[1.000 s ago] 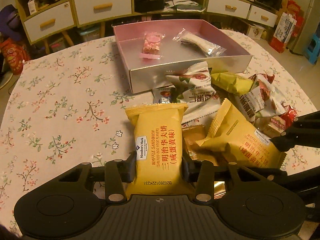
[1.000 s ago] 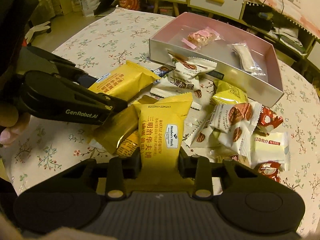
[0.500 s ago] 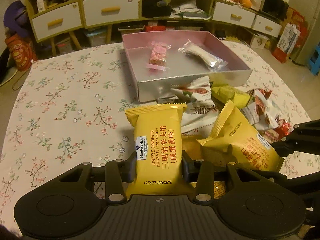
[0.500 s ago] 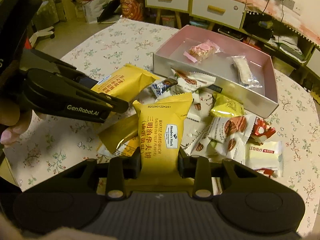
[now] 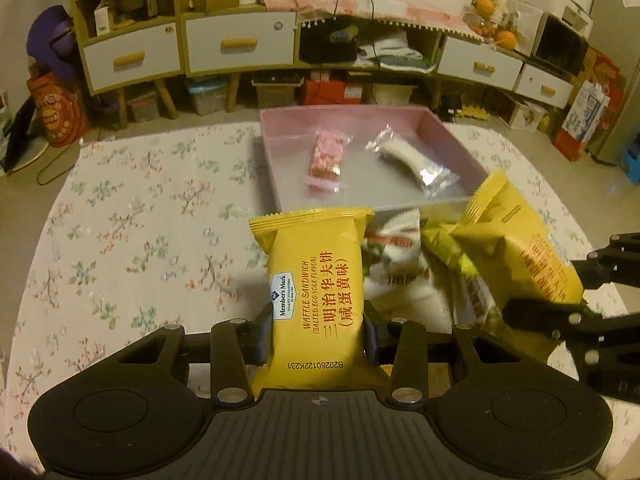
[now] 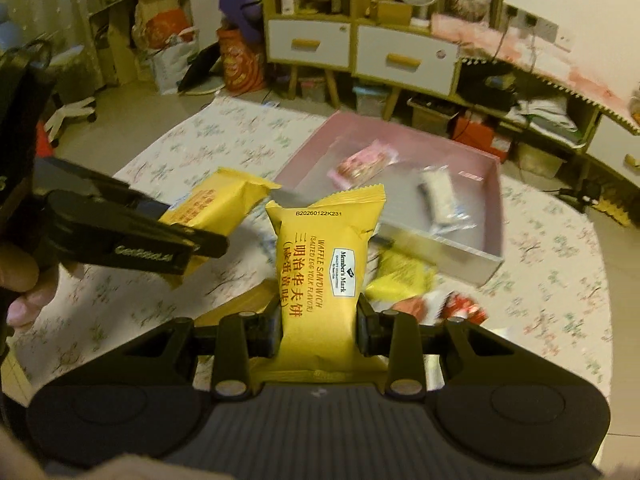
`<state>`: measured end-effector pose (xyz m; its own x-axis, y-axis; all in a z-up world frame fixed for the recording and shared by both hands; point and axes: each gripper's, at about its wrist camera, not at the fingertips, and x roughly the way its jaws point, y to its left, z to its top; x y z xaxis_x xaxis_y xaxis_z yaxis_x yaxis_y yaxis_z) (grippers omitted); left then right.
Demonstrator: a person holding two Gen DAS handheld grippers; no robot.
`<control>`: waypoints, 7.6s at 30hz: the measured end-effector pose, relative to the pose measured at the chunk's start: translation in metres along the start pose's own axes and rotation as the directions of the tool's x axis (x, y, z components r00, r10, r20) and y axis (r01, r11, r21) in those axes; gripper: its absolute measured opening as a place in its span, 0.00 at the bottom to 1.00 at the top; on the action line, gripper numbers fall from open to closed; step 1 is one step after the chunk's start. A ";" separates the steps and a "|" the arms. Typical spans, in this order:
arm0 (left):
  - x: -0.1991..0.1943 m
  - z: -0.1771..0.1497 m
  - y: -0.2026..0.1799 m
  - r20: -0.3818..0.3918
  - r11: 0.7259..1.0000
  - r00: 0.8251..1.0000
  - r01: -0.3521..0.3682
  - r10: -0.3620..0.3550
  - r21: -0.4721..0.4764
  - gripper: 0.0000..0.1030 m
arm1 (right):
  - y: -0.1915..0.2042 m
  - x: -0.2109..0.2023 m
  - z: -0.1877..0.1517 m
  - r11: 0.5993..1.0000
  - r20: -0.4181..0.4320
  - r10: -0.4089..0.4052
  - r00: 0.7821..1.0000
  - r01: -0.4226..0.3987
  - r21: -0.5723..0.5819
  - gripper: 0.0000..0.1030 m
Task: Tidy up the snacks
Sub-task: 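Carry both yellow packs over the pink box, then open both tools to release the yellow packs into the box, then grasp a gold bar with the left tool while the right tool grasps a small brown pack, then lift the gold bar and brown pack and carry both over the pink box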
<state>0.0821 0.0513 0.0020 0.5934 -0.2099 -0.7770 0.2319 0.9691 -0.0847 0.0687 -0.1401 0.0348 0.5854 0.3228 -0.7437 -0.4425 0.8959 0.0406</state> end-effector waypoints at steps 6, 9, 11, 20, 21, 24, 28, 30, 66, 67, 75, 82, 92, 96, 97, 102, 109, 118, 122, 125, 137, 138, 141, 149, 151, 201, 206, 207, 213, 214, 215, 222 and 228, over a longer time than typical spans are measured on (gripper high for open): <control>0.002 0.023 -0.010 0.021 1.000 1.000 0.011 -0.011 0.012 0.38 | -0.024 0.006 0.015 0.998 0.011 -0.052 0.999 0.052 0.020 0.31; 0.009 0.041 -0.016 0.028 1.000 1.000 0.010 -0.011 0.029 0.38 | -0.036 0.013 0.025 0.997 0.010 -0.069 0.998 0.068 0.032 0.31; 0.015 0.054 -0.021 0.033 0.999 0.999 0.014 -0.015 0.030 0.38 | -0.045 0.020 0.032 0.996 0.010 -0.081 0.997 0.080 0.046 0.31; 0.059 0.102 -0.038 0.025 0.997 0.997 0.071 -0.071 0.001 0.38 | -0.084 0.055 0.059 0.988 -0.015 -0.135 0.991 0.136 0.077 0.31; 0.065 0.105 -0.039 0.021 0.997 0.997 0.077 -0.077 -0.002 0.38 | -0.087 0.059 0.062 0.987 -0.017 -0.137 0.990 0.138 0.078 0.31; 0.082 0.113 -0.043 0.008 0.996 0.996 0.087 -0.087 -0.007 0.38 | -0.097 0.069 0.066 0.986 -0.026 -0.138 0.990 0.140 0.093 0.31; 0.102 0.118 -0.047 -0.012 0.996 0.996 0.089 -0.089 -0.006 0.38 | -0.103 0.079 0.071 0.986 -0.038 -0.136 0.990 0.139 0.096 0.31; 0.111 0.119 -0.048 -0.022 0.996 0.996 0.089 -0.089 -0.007 0.38 | -0.104 0.083 0.073 0.986 -0.041 -0.137 0.990 0.140 0.086 0.31; 0.125 0.109 -0.028 -0.032 0.996 0.998 0.055 -0.057 -0.076 0.74 | -0.109 0.082 0.076 0.977 -0.038 -0.188 0.981 0.191 0.099 0.77; 0.120 0.107 -0.028 -0.027 0.996 0.998 0.054 -0.056 -0.070 0.76 | -0.108 0.079 0.075 0.977 -0.033 -0.190 0.981 0.192 0.095 0.78; 0.081 0.092 -0.021 -0.002 0.997 0.999 0.042 -0.042 -0.062 0.81 | -0.094 0.054 0.068 0.977 -0.018 -0.192 0.981 0.192 0.090 0.81; 0.048 0.072 -0.019 0.008 1.000 1.000 0.015 -0.015 -0.021 0.85 | -0.079 0.025 0.061 0.977 0.007 -0.190 0.982 0.189 0.097 0.87; 0.009 0.032 -0.020 -0.001 1.000 1.000 0.023 -0.023 0.007 0.89 | -0.052 -0.001 0.036 0.981 0.018 -0.179 0.984 0.177 0.076 0.91; -0.001 0.017 -0.023 -0.007 0.999 1.000 0.025 -0.025 0.030 0.90 | -0.043 -0.006 0.024 0.982 0.012 -0.179 0.984 0.178 0.066 0.91; -0.003 0.014 -0.024 -0.009 0.999 1.000 0.025 -0.025 0.034 0.91 | -0.040 -0.007 0.021 0.982 0.011 -0.179 0.984 0.178 0.064 0.92; -0.011 -0.005 -0.029 -0.018 0.998 0.999 0.034 -0.033 0.061 0.92 | -0.028 -0.010 0.007 0.985 0.006 -0.163 0.987 0.162 0.051 0.93; -0.011 -0.027 -0.026 -0.030 0.997 0.999 0.031 -0.029 0.076 0.93 | -0.013 -0.010 -0.013 0.989 0.004 -0.148 0.989 0.148 0.020 0.95; 0.002 -0.059 -0.020 -0.059 0.987 0.998 0.007 0.003 0.159 0.93 | 0.001 -0.006 -0.049 0.990 0.015 -0.115 0.993 0.116 -0.082 0.96; 0.011 -0.069 -0.022 -0.077 0.979 0.997 0.011 0.006 0.206 0.93 | -0.002 -0.001 -0.058 0.990 -0.002 -0.107 0.994 0.106 -0.097 0.96; 0.017 -0.071 -0.023 -0.093 0.982 0.995 0.037 -0.020 0.185 0.93 | -0.004 0.005 -0.062 0.991 -0.020 -0.095 0.995 0.093 -0.101 0.96; 0.031 -0.061 -0.029 -0.064 0.989 0.995 0.083 -0.076 0.121 0.67 | -0.021 0.019 -0.068 0.998 -0.081 0.043 0.996 -0.047 -0.045 0.72; 0.033 -0.061 -0.029 -0.070 0.989 0.994 0.087 -0.079 0.116 0.61 | -0.023 0.022 -0.068 0.998 -0.091 0.042 0.995 -0.046 -0.041 0.69; 0.037 -0.060 -0.029 -0.082 0.990 0.993 0.096 -0.087 0.101 0.53 | -0.026 0.025 -0.069 0.999 -0.097 0.019 0.995 -0.024 -0.048 0.68; 0.044 -0.058 -0.026 -0.092 0.992 0.992 0.090 -0.083 0.084 0.42 | -0.036 0.037 -0.071 1.000 -0.140 0.007 0.990 -0.009 -0.013 0.59; 0.045 -0.057 -0.026 -0.093 0.993 0.992 0.089 -0.082 0.080 0.42 | -0.035 0.038 -0.070 1.000 -0.141 0.008 0.990 -0.009 -0.006 0.58; 0.005 -0.029 -0.005 -0.036 0.997 0.997 0.076 -0.075 0.018 0.28 | -0.001 -0.005 -0.041 0.996 -0.111 0.066 0.992 -0.071 -0.049 0.31; 0.001 -0.024 -0.003 -0.019 0.997 0.997 0.079 -0.079 0.003 0.28 | 0.006 -0.013 -0.033 0.995 -0.076 0.086 0.993 -0.090 -0.052 0.31; 0.001 -0.023 -0.003 -0.015 0.997 0.997 0.080 -0.080 0.002 0.28 | 0.007 -0.014 -0.031 0.994 -0.070 0.087 0.994 -0.091 -0.054 0.31; -0.001 -0.008 -0.003 0.010 0.997 0.997 0.075 -0.075 0.005 0.28 | 0.001 -0.013 -0.012 0.995 -0.033 0.090 0.995 -0.091 -0.034 0.31; -0.001 -0.003 -0.003 0.017 0.997 0.997 0.075 -0.075 0.007 0.28 | -0.002 -0.011 -0.006 0.996 -0.026 0.083 0.996 -0.084 -0.029 0.31; 0.000 0.001 -0.002 0.024 0.997 0.997 0.074 -0.074 0.010 0.28 | -0.005 -0.008 -0.002 0.997 -0.022 0.076 0.997 -0.077 -0.022 0.31; 0.015 0.039 0.001 0.047 0.998 0.997 0.063 -0.065 0.031 0.28 | -0.028 0.017 0.031 1.000 0.000 0.026 1.000 -0.026 -0.007 0.31; 0.044 0.075 0.008 0.018 0.998 0.998 0.067 -0.067 0.012 0.28 | -0.048 0.046 0.052 1.000 0.004 -0.009 1.000 0.009 0.021 0.31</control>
<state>0.1680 0.0400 0.0134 0.5900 -0.2769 -0.7584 0.2803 0.9512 -0.1293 0.1522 -0.1518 0.0332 0.5921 0.3163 -0.7412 -0.4231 0.9048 0.0480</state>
